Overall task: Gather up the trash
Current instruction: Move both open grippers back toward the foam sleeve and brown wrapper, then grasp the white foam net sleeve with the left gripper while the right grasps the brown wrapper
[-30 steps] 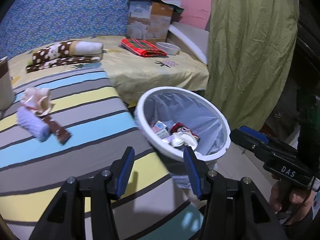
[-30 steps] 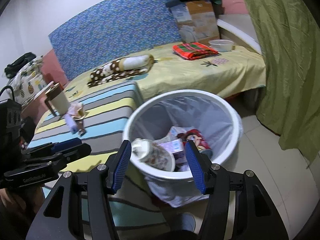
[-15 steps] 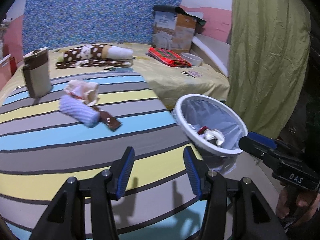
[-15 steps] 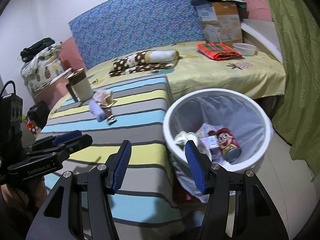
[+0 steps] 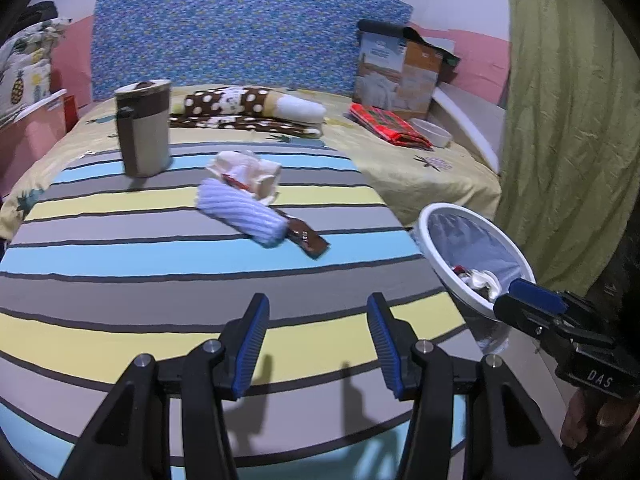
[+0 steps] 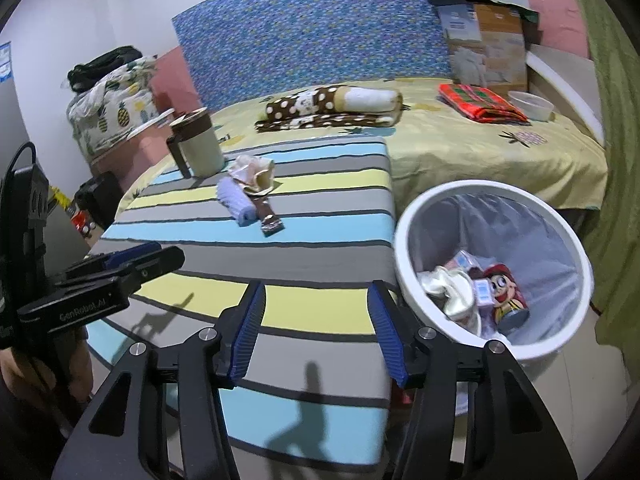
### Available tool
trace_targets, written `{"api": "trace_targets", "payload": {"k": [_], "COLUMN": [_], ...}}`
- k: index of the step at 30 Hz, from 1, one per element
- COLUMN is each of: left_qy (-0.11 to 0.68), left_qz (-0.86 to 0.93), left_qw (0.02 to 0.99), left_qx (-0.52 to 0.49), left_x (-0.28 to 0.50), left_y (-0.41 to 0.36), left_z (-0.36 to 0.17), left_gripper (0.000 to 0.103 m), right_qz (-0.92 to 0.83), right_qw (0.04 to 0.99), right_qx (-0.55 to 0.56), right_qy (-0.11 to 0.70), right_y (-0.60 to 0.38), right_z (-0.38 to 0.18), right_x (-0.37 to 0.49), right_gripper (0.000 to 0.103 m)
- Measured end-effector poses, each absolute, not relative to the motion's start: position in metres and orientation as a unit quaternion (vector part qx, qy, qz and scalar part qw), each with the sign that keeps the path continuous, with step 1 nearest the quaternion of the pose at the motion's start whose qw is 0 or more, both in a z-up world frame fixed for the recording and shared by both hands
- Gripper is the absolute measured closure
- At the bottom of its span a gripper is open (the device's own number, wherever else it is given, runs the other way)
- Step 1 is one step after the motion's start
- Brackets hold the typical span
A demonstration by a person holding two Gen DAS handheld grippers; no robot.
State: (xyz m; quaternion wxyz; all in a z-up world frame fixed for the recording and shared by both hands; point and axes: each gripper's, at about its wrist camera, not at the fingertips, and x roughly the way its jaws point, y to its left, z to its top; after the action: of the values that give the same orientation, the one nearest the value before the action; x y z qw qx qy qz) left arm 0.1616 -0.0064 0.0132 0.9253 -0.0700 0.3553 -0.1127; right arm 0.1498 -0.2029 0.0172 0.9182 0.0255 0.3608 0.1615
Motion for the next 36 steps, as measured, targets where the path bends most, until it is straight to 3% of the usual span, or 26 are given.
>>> {"api": "trace_targets", "payload": {"k": [36], "left_qy": [0.374], "left_qz": [-0.048], "left_qw": [0.918], "left_qx": [-0.125], "left_x": [0.215], "left_y": [0.084], "left_z": [-0.006], "left_gripper": [0.050], "right_qz": [0.214], "right_qw": [0.875], "right_qx": [-0.056], "right_qy": [0.431], "right_y": [-0.121], "right_z": [-0.027], "right_x": [0.254], "right_gripper": [0.062]}}
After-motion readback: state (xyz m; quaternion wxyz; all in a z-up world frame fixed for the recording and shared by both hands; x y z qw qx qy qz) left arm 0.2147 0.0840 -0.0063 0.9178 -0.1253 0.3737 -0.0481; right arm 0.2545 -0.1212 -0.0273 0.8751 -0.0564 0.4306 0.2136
